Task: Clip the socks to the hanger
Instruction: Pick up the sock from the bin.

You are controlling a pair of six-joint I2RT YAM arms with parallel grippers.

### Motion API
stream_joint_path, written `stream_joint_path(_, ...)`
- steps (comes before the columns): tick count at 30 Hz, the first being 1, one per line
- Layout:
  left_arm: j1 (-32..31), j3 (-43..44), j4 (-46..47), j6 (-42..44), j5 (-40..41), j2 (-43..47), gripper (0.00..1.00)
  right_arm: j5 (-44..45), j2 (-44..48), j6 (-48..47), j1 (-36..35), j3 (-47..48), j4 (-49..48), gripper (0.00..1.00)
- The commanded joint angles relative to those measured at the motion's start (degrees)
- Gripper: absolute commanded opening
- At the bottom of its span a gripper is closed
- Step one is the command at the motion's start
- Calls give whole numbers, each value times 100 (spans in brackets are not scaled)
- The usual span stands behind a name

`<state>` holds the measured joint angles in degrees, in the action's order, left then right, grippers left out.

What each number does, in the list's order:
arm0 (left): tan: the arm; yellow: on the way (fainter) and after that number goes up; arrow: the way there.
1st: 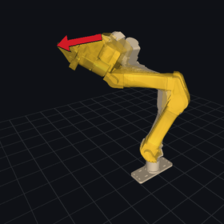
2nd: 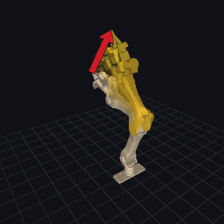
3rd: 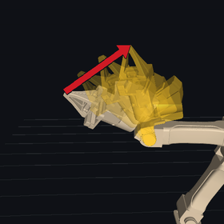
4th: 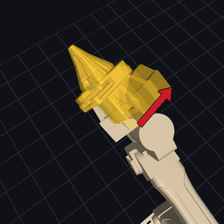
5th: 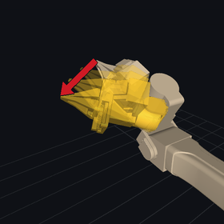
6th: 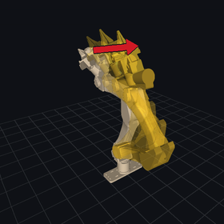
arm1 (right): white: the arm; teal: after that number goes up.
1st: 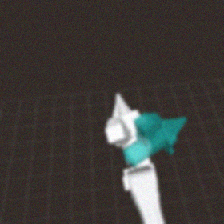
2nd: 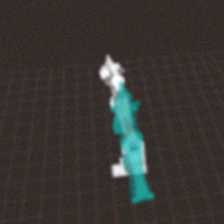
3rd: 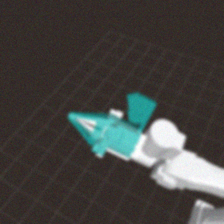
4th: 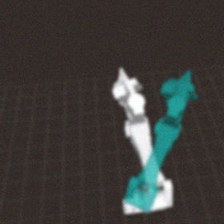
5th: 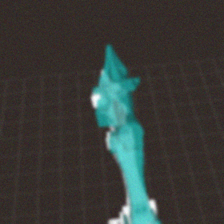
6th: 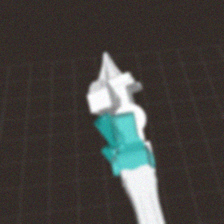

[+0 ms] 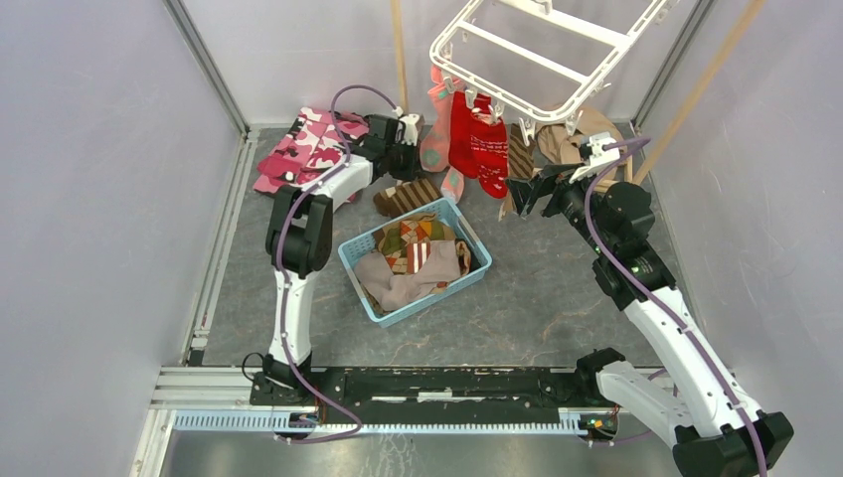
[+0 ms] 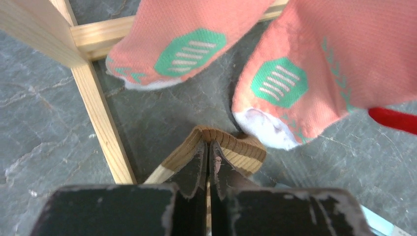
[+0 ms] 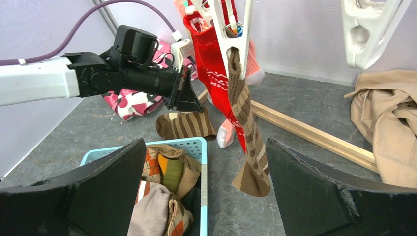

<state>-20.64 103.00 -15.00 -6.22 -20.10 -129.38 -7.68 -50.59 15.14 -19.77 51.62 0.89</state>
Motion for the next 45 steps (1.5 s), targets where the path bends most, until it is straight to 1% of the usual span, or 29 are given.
stream_joint_path(1, 6, -320, 119, -65, -112, 1133, 3, 64, 155, -114, 21, -20, -148, 98)
stream_joint_path(7, 128, -1111, 176, 97, -102, 2706, 2, -19, 211, -269, 18, -28, -103, 98)
stream_joint_path(12, 161, -1454, 51, 165, -258, 3662, 2, -364, 232, -507, 17, -20, -198, 98)
stream_joint_path(15, 161, -1602, 68, 154, -618, 4106, 2, -745, 223, -672, 18, 30, -278, 98)
stream_joint_path(18, 158, -1796, 258, 34, -1210, 4524, 2, -1491, 112, -808, 12, 143, -388, 98)
stream_joint_path(20, 157, -1916, 440, -198, -1626, 4752, 2, -2004, 3, -802, 11, 198, -475, 98)
stream_joint_path(22, 157, -2040, 702, -577, -2136, 4930, 2, -2347, -94, -762, -17, 241, -560, 97)
stream_joint_path(23, 163, -2108, 810, -969, -2390, 4998, 2, -2457, -134, -761, -39, 257, -587, 97)
stream_joint_path(24, 158, -2122, 867, -1162, -2546, 5018, 2, -2584, -156, -837, -73, 261, -604, 97)
stream_joint_path(26, 157, -2122, 887, -1808, -2841, 5028, 2, -2679, -136, -1174, -197, 261, -611, 97)
stream_joint_path(27, 157, -2149, 897, -1972, -2958, 5032, 2, -2731, -115, -1380, -270, 261, -594, 97)
stream_joint_path(29, 158, -2309, 1073, -2768, -3128, 5075, 2, -2916, -56, -1940, -373, 279, -563, 98)
stream_joint_path(32, 158, -2745, 1709, -3997, -3303, 5187, 2, -3100, -23, -2795, -518, 377, -402, 98)
stream_joint_path(34, 157, -3141, 2310, -4797, -3464, 5271, 2, -2977, -26, -3212, -573, 419, -304, 98)
stream_joint_path(36, 154, -3492, 2727, -5402, -3560, 5337, 2, -2757, -4, -3466, -609, 413, -286, 98)
stream_joint_path(39, 121, -3827, 2920, -5844, -3743, 5362, 2, -2603, 22, -3801, -657, 384, -269, 98)
stream_joint_path(42, -35, -3980, 3020, -6149, -3870, 5300, 2, -2629, -19, -4226, -701, 511, -101, 98)
stream_joint_path(45, -160, -4055, 3212, -6379, -3814, 5283, 2, -2666, -144, -4672, -828, 811, 433, 98)
